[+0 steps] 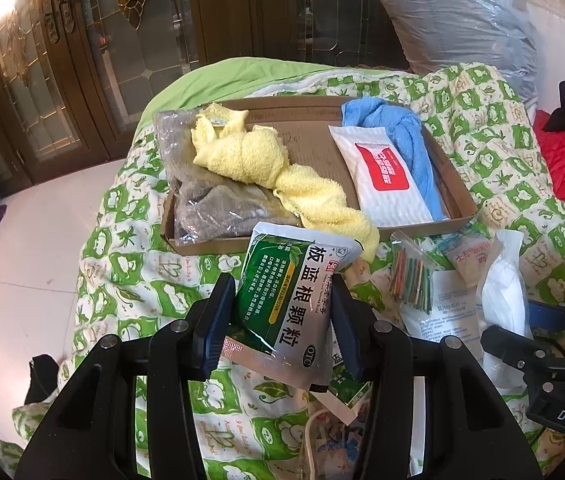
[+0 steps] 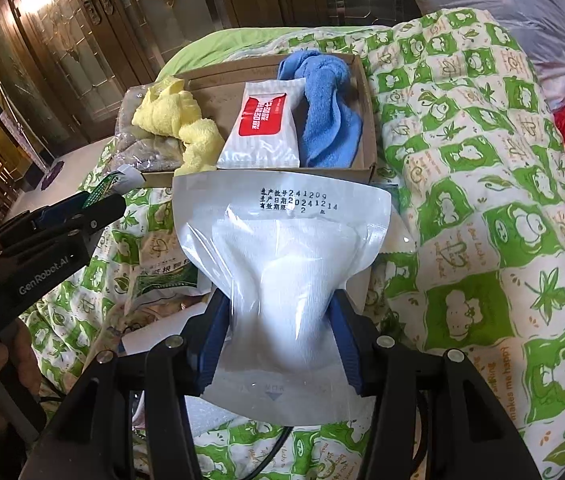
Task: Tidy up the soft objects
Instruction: 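Carry the green sachet and white packet over the cardboard tray with both tools, then lower the white packet and green sachet into the tray and open both tools, then grasp a white-green sachet with the left tool while the right tool grasps the clear bag of coloured sticks, then carry the sachet and bag of coloured sticks over the tray with both tools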
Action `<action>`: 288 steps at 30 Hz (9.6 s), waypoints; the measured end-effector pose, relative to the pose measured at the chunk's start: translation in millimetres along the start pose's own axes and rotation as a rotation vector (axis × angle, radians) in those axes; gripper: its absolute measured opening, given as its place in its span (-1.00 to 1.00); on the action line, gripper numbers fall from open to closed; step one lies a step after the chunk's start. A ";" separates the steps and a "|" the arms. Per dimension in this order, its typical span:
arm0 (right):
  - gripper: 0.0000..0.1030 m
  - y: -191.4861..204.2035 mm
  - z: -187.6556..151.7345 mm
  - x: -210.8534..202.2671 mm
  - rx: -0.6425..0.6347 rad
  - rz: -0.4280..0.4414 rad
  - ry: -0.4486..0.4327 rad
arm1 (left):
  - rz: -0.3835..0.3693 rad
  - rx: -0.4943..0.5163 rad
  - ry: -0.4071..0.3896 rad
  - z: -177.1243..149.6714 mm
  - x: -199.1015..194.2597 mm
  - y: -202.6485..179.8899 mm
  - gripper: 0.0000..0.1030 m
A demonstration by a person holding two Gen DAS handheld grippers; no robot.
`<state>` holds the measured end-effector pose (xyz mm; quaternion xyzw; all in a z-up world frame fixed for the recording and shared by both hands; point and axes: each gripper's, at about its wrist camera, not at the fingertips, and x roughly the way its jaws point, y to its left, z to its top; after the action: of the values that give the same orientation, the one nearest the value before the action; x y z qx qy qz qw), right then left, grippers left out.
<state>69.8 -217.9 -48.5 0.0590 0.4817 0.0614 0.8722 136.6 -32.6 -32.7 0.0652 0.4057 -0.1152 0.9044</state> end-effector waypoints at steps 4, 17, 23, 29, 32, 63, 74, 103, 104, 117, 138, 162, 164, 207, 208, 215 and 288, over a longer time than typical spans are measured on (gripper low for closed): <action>-0.02 1.7 7.4 -2.5 0.000 0.024 0.024 | -0.007 -0.009 0.003 1.4 0.2 1.9 -0.09; -0.02 13.1 47.9 2.9 -0.115 0.023 0.114 | -0.078 -0.087 0.007 50.5 23.2 21.1 -0.09; -0.01 12.1 65.5 16.8 -0.129 0.002 0.115 | -0.097 -0.067 0.055 65.3 52.7 15.5 -0.09; -0.02 15.2 96.3 27.3 -0.136 -0.014 0.086 | -0.094 -0.065 0.069 71.5 71.5 21.9 -0.09; -0.01 21.8 117.9 33.3 -0.148 -0.023 0.072 | -0.089 -0.061 0.071 69.0 75.8 24.3 -0.09; 0.55 65.3 222.8 143.8 -0.112 -0.001 0.114 | -0.115 -0.111 0.038 59.1 70.3 28.2 0.23; 0.55 33.9 174.7 66.6 -0.014 0.062 0.057 | -0.097 -0.125 -0.016 44.3 29.9 34.3 0.28; 0.55 -26.0 20.1 15.9 0.067 0.084 0.009 | -0.141 -0.049 0.096 -7.8 5.8 13.0 0.28; 0.55 -24.8 18.3 16.5 0.061 0.086 0.016 | -0.149 -0.042 0.105 -8.5 7.6 11.1 0.28; 0.55 -13.5 10.6 27.9 0.019 0.095 0.102 | -0.170 0.026 0.176 -14.8 21.0 -6.4 0.28; 0.55 -17.7 15.3 30.8 0.072 0.085 0.111 | -0.222 0.103 0.279 -19.7 51.4 -27.5 -0.16; 0.18 34.5 67.3 94.6 0.012 0.056 0.218 | -0.205 -0.014 0.223 -14.7 38.0 -0.9 -0.86; -0.23 36.4 65.9 97.0 -0.018 0.029 0.209 | -0.209 -0.022 0.225 -15.2 38.0 0.1 -0.84; -0.51 3.1 31.6 46.6 0.083 0.128 0.139 | -0.165 0.021 0.057 -7.0 14.8 -19.4 -0.87; -0.51 3.6 31.9 47.1 0.083 0.128 0.140 | -0.164 0.022 0.055 -6.8 14.5 -19.2 -0.87; -0.51 7.6 32.3 51.2 0.084 0.119 0.147 | -0.159 0.024 0.051 -6.8 13.0 -19.4 -0.87; -0.51 -0.6 157.3 69.3 0.110 0.075 0.048 | -0.067 0.047 -0.011 131.9 71.2 9.2 -0.87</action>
<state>239.7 -214.1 -23.2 0.1233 0.5026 0.0689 0.8529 279.7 -62.6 1.6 0.0722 0.3999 -0.1551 0.9005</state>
